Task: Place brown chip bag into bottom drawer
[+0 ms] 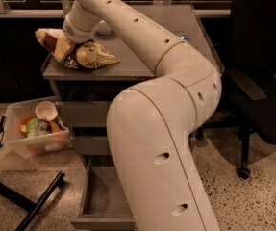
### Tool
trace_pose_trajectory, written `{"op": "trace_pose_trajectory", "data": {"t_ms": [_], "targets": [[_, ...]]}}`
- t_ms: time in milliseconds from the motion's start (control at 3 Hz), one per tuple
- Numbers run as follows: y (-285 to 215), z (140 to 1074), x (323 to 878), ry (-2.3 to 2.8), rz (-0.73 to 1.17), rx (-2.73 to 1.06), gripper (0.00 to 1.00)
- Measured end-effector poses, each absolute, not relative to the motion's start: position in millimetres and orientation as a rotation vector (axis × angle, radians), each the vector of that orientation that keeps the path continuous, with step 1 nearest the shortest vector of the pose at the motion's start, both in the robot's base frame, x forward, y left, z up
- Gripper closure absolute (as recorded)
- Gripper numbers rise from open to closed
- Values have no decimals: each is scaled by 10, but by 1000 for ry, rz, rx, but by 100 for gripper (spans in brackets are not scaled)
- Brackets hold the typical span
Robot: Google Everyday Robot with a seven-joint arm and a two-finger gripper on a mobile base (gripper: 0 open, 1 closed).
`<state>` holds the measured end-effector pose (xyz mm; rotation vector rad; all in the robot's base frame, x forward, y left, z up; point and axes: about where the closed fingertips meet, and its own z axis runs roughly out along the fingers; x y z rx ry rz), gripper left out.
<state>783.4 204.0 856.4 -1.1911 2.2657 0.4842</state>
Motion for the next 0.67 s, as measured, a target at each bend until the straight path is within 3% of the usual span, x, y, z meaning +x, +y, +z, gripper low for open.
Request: {"op": "trace_pose_trajectory", "data": {"t_ms": [667], "targets": [[2027,8643,7845,2270,474,-1185,95]]}}
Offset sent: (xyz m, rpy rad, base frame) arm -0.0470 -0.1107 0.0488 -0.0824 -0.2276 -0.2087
